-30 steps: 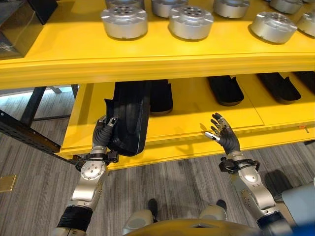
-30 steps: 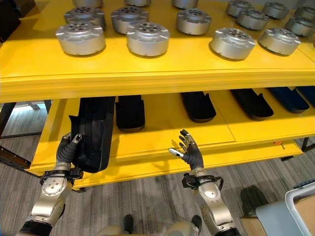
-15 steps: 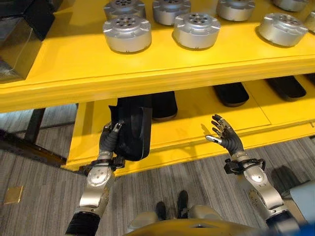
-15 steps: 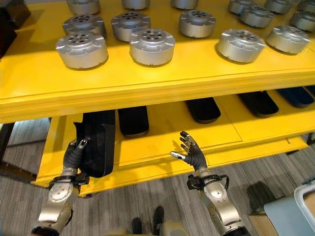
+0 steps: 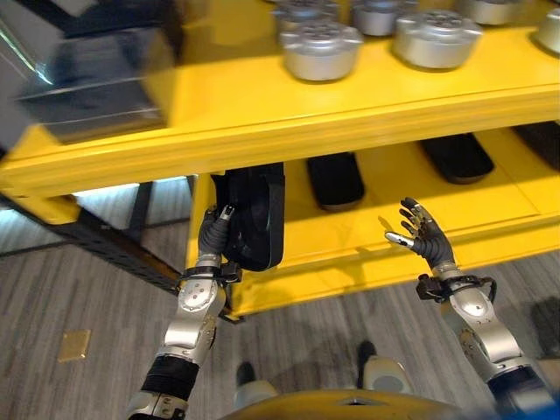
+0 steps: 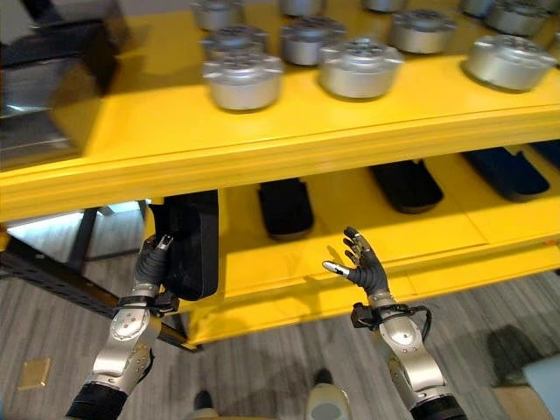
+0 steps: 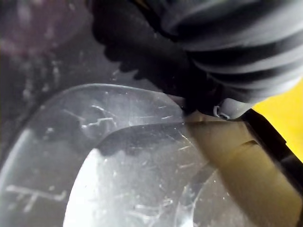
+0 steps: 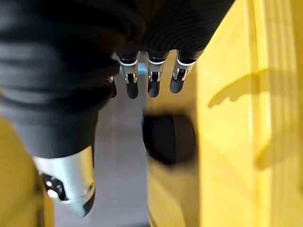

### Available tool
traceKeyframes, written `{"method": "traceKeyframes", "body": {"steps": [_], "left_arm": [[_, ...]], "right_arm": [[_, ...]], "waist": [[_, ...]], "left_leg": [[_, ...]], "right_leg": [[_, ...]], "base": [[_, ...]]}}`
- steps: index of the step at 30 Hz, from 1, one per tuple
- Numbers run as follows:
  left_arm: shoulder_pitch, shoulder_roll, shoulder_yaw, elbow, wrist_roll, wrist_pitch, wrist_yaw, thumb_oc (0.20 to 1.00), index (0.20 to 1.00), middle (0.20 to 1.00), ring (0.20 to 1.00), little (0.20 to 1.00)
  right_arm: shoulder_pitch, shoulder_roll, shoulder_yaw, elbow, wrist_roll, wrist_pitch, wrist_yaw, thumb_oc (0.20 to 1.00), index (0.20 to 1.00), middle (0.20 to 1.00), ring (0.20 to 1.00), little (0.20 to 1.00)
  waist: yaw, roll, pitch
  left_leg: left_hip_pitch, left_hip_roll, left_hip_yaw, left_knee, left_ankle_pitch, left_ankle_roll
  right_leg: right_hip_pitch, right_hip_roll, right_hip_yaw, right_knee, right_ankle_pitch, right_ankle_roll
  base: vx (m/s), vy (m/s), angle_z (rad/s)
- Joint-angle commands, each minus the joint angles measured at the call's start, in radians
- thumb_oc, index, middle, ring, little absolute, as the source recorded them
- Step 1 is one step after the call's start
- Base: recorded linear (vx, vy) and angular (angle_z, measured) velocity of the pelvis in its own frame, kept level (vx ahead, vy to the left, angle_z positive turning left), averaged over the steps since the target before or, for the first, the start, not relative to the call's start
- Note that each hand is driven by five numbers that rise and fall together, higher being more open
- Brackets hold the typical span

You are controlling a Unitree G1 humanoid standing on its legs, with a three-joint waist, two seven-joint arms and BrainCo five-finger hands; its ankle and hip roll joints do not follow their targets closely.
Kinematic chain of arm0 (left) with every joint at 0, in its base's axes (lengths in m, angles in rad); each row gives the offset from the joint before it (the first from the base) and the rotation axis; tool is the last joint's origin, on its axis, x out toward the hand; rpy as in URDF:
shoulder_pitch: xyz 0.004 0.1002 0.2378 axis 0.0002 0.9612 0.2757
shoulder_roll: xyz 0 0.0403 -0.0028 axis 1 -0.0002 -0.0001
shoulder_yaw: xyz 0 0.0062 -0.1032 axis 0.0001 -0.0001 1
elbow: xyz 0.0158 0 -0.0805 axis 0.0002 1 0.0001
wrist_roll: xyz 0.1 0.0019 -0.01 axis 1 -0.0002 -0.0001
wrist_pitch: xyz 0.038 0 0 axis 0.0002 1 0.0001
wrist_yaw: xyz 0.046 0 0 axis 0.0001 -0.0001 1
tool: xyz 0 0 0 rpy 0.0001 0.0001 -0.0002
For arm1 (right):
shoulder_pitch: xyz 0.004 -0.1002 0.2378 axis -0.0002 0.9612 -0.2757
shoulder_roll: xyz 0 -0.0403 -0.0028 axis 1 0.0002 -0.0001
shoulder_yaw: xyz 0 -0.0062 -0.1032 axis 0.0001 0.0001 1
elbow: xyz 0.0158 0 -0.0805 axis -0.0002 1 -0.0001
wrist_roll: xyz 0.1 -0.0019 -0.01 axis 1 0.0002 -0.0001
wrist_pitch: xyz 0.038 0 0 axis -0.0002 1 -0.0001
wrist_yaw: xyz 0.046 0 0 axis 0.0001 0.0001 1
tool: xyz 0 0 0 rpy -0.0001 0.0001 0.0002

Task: Move parts from the plastic box to the shelf.

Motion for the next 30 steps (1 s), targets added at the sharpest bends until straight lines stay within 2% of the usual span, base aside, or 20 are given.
{"method": "traceKeyframes", "body": {"steps": [1,3,7,11,14,15,16,17,20,26,28,30], "left_arm": [[-0.011,0.050,0.026,-0.134,-0.008,-0.081,-0.015,0.200,0.200,0.200,0.200,0.200],[-0.048,0.057,0.010,-0.136,-0.003,-0.085,-0.005,0.200,0.200,0.200,0.200,0.200],[-0.111,0.054,-0.016,-0.128,0.005,-0.084,0.020,0.200,0.200,0.200,0.200,0.200],[-0.179,0.038,-0.056,-0.103,0.004,-0.082,0.043,0.200,0.200,0.200,0.200,0.200],[-0.289,0.014,-0.103,-0.060,-0.004,-0.082,0.085,0.200,0.200,0.200,0.200,0.200],[-0.347,-0.002,-0.124,-0.027,-0.017,-0.086,0.112,0.200,0.200,0.200,0.200,0.200],[-0.350,-0.002,-0.124,-0.025,-0.017,-0.087,0.112,0.200,0.200,0.200,0.200,0.200],[-0.415,-0.012,-0.133,0.009,-0.023,-0.095,0.153,0.200,0.200,0.200,0.200,0.200],[-0.486,-0.025,-0.131,0.042,-0.022,-0.101,0.203,0.200,0.200,0.200,0.200,0.200],[-0.590,-0.026,-0.107,0.106,-0.022,-0.119,0.287,0.200,0.200,0.200,0.200,0.200],[-0.656,-0.028,-0.080,0.144,-0.038,-0.140,0.356,0.200,0.200,0.200,0.200,0.200],[-0.682,-0.022,-0.062,0.146,-0.030,-0.147,0.386,0.200,0.200,0.200,0.200,0.200]], "right_arm": [[-0.047,0.005,-0.013,-0.080,0.022,-0.049,0.007,1.000,1.000,1.000,1.000,1.000],[-0.051,0.019,-0.003,-0.078,0.021,-0.045,0.008,1.000,1.000,1.000,1.000,1.000],[-0.053,0.028,0.016,-0.087,0.021,-0.036,0.017,1.000,1.000,1.000,1.000,1.000],[-0.059,0.029,0.031,-0.096,0.021,-0.032,0.015,1.000,1.000,1.000,1.000,1.000],[-0.087,0.025,0.051,-0.109,0.027,-0.037,0.001,1.000,1.000,1.000,1.000,1.000],[-0.105,0.019,0.066,-0.119,0.030,-0.041,-0.007,1.000,1.000,1.000,1.000,1.000],[-0.107,0.019,0.065,-0.119,0.030,-0.041,-0.007,1.000,1.000,1.000,1.000,1.000],[-0.138,0.012,0.082,-0.122,0.031,-0.044,-0.017,1.000,1.000,1.000,1.000,1.000],[-0.168,0.007,0.107,-0.126,0.041,-0.050,-0.025,1.000,1.000,1.000,1.000,1.000],[-0.212,-0.006,0.137,-0.140,0.051,-0.060,-0.036,1.000,1.000,1.000,1.000,1.000],[-0.222,-0.015,0.151,-0.148,0.065,-0.067,-0.047,1.000,1.000,1.000,1.000,1.000],[-0.221,-0.020,0.156,-0.153,0.069,-0.071,-0.045,1.000,1.000,1.000,1.000,1.000]], "waist": [[0.020,-0.013,-0.029],[0.024,-0.024,-0.036],[0.027,-0.048,-0.038],[0.023,-0.061,-0.030],[0.015,-0.074,0.000],[0.006,-0.077,0.031],[0.006,-0.076,0.031],[0.000,-0.075,0.065],[-0.012,-0.071,0.097],[-0.029,-0.064,0.136],[-0.039,-0.061,0.147],[-0.042,-0.060,0.150]], "left_leg": [[0.002,0.042,0.004,0.044,-0.004,0.003],[0.002,0.018,0.011,0.047,-0.022,0.011],[-0.010,-0.001,0.019,0.066,-0.040,0.018],[-0.029,-0.006,0.021,0.096,-0.053,0.019],[-0.093,0.003,0.016,0.167,-0.065,0.013],[-0.139,0.009,0.012,0.219,-0.075,0.009],[-0.143,0.010,0.011,0.223,-0.076,0.009],[-0.191,0.017,0.002,0.265,-0.080,0.005],[-0.248,0.027,-0.006,0.316,-0.085,0.001],[-0.349,0.045,-0.022,0.400,-0.100,-0.003],[-0.440,0.050,-0.038,0.472,-0.112,-0.003],[-0.476,0.049,-0.049,0.493,-0.115,-0.002]], "right_leg": [[0.084,-0.030,0.018,0.006,-0.003,0.053],[0.103,-0.053,0.005,-0.020,0.013,0.068],[0.106,-0.070,0.001,-0.024,0.023,0.080],[0.104,-0.074,0.000,-0.027,0.023,0.083],[0.065,-0.073,0.005,-0.002,0.014,0.080],[0.025,-0.071,0.014,0.030,0.010,0.076],[0.022,-0.071,0.014,0.033,0.009,0.076],[-0.037,-0.071,0.028,0.078,0.006,0.076],[-0.102,-0.067,0.044,0.136,-0.003,0.069],[-0.231,-0.063,0.076,0.242,-0.032,0.056],[-0.329,-0.061,0.088,0.325,-0.052,0.047],[-0.366,-0.058,0.098,0.352,-0.061,0.043]], "base": [[0.11,0.175,0.39],[0.12,0.185,0.38],[0.06,0.081,0.09],[0.00,0.011,-0.03],[-0.13,-0.025,-0.02],[-0.16,-0.013,-0.04],[-0.28,-0.013,-0.08],[-0.22,-0.001,-0.08],[-0.19,0.005,-0.11],[-0.13,-0.001,-0.06],[-0.19,-0.024,-0.07],[-0.11,-0.029,0.06]]}}
